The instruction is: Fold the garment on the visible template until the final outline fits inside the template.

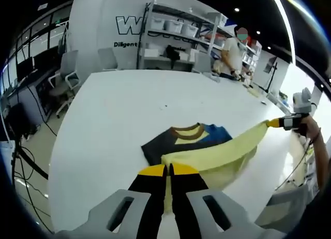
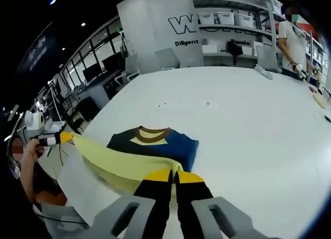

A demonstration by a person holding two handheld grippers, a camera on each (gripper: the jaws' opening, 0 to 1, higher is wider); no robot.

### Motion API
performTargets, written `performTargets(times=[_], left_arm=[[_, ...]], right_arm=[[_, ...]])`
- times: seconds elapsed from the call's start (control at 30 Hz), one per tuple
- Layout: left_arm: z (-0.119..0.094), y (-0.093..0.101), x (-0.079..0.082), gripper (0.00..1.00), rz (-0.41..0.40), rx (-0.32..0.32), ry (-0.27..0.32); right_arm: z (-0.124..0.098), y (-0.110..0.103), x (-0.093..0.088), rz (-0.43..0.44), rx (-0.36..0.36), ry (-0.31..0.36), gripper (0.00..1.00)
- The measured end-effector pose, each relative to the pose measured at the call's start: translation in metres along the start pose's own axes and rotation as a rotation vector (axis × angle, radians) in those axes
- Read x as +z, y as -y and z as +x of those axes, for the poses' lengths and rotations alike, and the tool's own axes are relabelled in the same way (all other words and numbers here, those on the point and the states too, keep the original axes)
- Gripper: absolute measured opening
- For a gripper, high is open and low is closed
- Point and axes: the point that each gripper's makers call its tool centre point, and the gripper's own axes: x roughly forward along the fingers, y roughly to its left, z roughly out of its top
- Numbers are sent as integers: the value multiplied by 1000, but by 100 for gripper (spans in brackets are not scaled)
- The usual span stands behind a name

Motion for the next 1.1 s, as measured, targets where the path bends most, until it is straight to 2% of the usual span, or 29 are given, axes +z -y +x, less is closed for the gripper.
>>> performTargets(times=[0.2,0.43,0.8,0.93,1.0,1.1], left_arm=[[22,-9,22,2,1,12,21],[49,-25,32,2,-27,28,28],[92,-46,32,2,-52,20,-14],[108,-51,27,2,-62,22,-44],[118,-54,23,2,-61,22,-56],[132,-62,17,2,-45,20,-73]], right_arm=[[16,8,21,26,-22,40,0],[40,18,35,97,-10,60,0],[79,29,42,153,-21,44,0],[95,35,39,154,-35,16,0],[111,40,36,158,-39,-3,0],[120,42,30,152,-24,-54,0]])
